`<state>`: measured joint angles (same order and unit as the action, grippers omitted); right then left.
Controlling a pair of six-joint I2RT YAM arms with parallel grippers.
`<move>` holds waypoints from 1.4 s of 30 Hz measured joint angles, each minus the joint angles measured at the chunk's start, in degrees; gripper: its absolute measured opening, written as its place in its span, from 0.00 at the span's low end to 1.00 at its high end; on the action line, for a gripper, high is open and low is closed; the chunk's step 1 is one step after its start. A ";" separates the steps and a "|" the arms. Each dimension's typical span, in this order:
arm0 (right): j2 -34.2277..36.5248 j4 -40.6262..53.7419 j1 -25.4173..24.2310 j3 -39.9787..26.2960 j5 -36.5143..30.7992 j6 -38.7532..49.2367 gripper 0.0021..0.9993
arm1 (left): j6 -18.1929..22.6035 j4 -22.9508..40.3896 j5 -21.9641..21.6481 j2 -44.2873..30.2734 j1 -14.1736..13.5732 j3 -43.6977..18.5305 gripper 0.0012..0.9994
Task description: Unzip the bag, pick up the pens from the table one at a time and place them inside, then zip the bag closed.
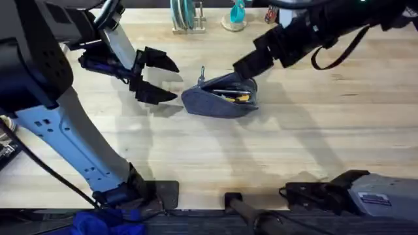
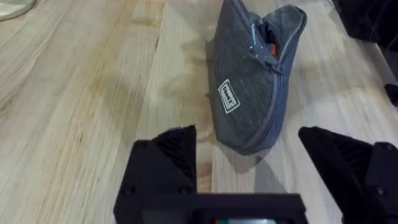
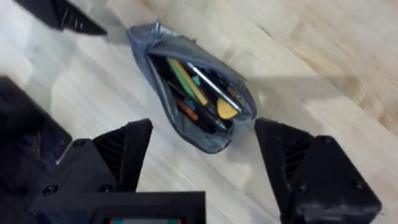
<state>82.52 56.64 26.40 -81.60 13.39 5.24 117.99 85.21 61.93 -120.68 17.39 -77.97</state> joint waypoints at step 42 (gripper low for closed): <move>5.55 -4.43 14.79 -4.73 -20.05 -38.34 1.00 | 0.00 -0.22 0.00 0.00 0.00 0.00 0.99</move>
<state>88.07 52.21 41.19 -86.33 -6.66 -33.10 117.99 84.99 61.93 -120.68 17.39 -77.97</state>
